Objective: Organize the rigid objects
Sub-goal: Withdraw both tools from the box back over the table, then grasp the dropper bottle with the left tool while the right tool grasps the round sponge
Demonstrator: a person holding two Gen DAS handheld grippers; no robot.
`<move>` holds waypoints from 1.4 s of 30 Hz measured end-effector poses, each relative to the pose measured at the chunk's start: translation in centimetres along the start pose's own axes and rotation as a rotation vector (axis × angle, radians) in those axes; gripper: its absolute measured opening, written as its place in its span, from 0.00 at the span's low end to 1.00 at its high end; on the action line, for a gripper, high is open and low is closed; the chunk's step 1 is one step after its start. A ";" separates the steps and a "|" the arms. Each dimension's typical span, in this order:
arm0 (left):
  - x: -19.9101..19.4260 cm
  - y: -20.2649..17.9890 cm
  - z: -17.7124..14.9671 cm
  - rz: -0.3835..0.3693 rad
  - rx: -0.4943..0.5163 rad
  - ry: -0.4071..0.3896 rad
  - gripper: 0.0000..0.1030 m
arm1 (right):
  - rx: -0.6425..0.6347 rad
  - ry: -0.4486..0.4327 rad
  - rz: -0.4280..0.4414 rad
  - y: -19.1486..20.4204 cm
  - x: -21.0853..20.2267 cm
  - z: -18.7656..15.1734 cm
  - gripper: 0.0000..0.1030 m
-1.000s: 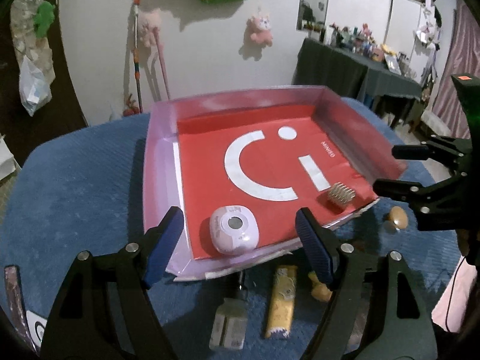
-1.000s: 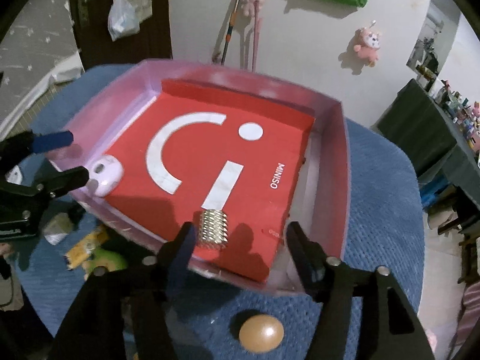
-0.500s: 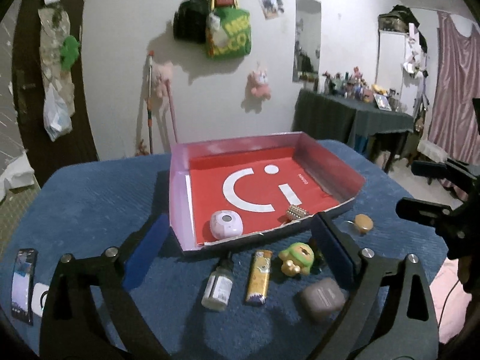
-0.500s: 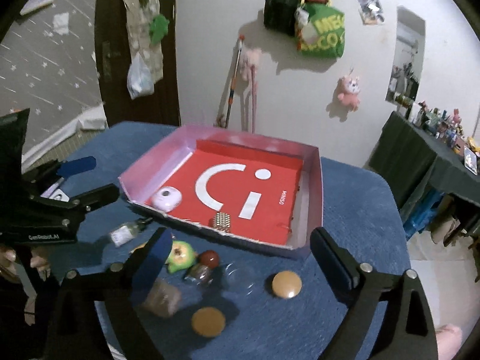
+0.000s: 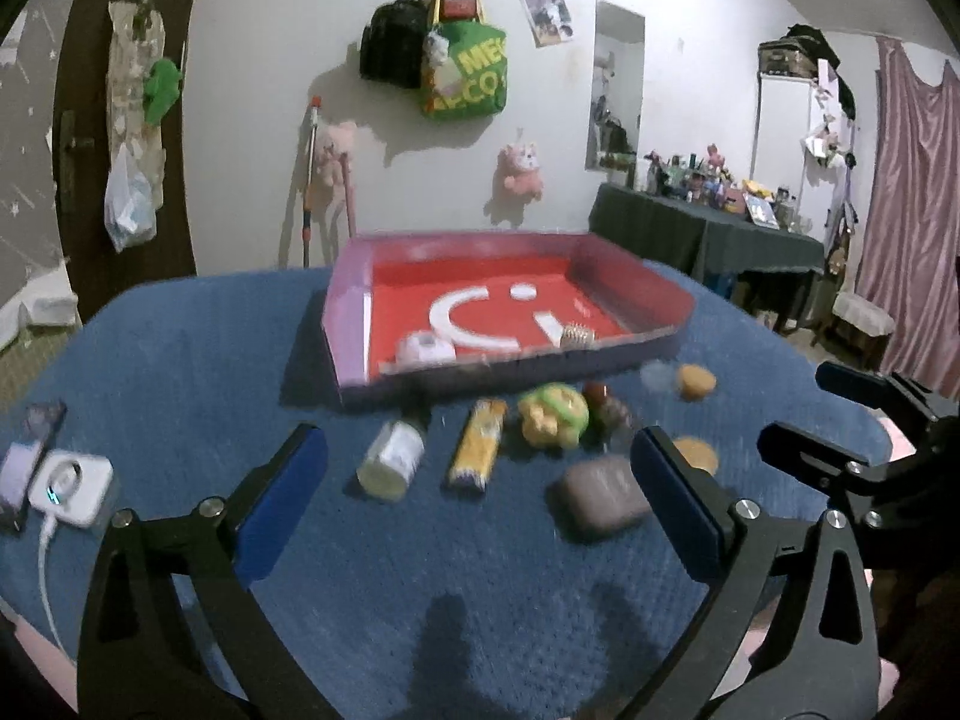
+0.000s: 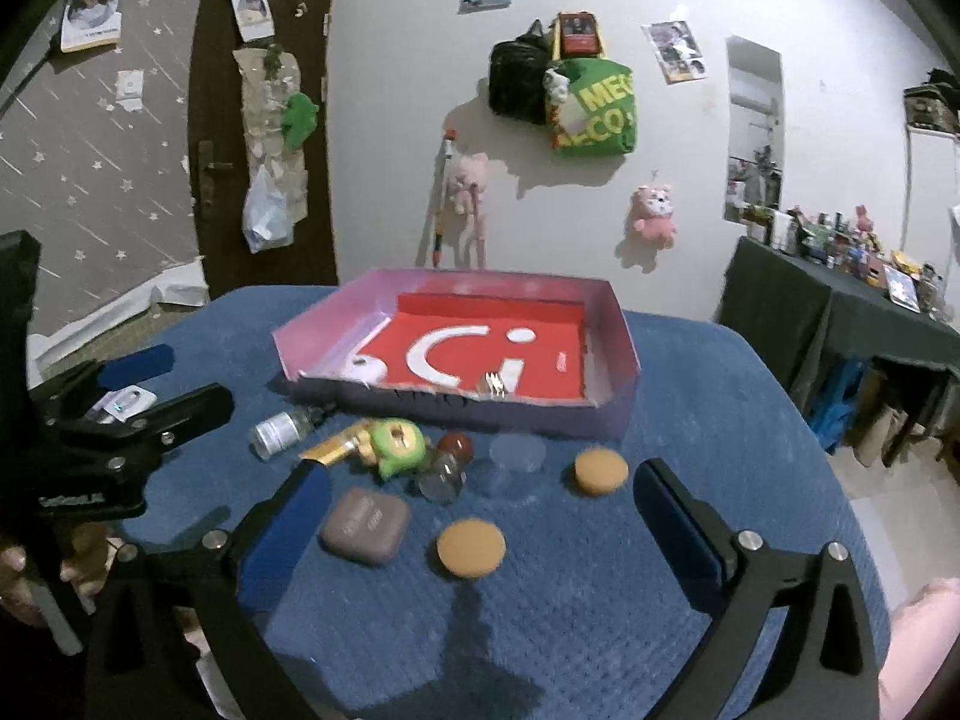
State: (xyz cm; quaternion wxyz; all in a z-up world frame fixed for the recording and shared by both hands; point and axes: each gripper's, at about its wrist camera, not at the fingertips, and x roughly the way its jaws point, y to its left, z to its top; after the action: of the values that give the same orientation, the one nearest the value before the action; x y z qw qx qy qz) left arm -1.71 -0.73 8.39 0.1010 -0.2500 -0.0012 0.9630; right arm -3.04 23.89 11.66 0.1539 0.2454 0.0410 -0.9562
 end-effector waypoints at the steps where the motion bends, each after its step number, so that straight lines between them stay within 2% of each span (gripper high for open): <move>1: 0.2 0.0 -0.7 0.000 -0.009 0.011 1.00 | 0.005 0.003 -0.008 0.0 0.3 -0.6 1.00; 7: 1.8 0.3 -2.7 -0.016 -0.058 0.068 1.00 | 0.083 0.050 -0.020 -0.9 2.5 -3.9 1.00; 12: 2.4 0.4 -3.2 -0.007 -0.054 0.087 1.00 | 0.097 0.071 -0.023 -1.0 3.9 -4.8 1.00; 17: 3.1 1.2 -2.7 0.001 -0.068 0.102 1.00 | 0.098 0.081 -0.022 -1.1 4.5 -5.2 1.00; 23: 4.8 2.5 -1.5 0.069 -0.034 0.129 1.00 | 0.099 0.100 -0.030 -1.3 5.2 -5.0 1.00; 30: 6.6 5.0 -0.3 0.084 -0.052 0.181 0.99 | 0.135 0.133 -0.014 -1.8 6.6 -5.0 1.00; 33: 7.2 5.1 0.2 0.082 -0.016 0.199 0.99 | 0.144 0.147 -0.006 -1.9 7.0 -5.0 0.94; 36: 8.1 4.8 0.6 0.084 0.038 0.221 0.90 | 0.141 0.155 0.000 -1.9 7.4 -5.0 0.87; 38: 8.7 4.9 0.7 0.076 0.050 0.244 0.79 | 0.143 0.158 0.010 -1.9 7.6 -4.9 0.81; 39: 9.0 4.9 0.6 0.070 0.053 0.258 0.76 | 0.142 0.160 0.011 -1.9 7.7 -4.9 0.80; 41: 9.5 4.9 0.5 0.053 0.064 0.284 0.63 | 0.134 0.160 0.012 -1.8 7.8 -4.9 0.78; 42: 9.8 5.0 0.5 0.045 0.064 0.297 0.62 | 0.132 0.160 0.012 -1.7 7.8 -4.8 0.76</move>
State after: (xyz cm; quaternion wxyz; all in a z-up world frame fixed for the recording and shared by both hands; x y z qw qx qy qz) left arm -11.31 -3.66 3.78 0.0864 -0.3863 0.0501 0.9169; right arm -7.92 24.12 3.67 0.1394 0.3310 -0.0112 -0.9332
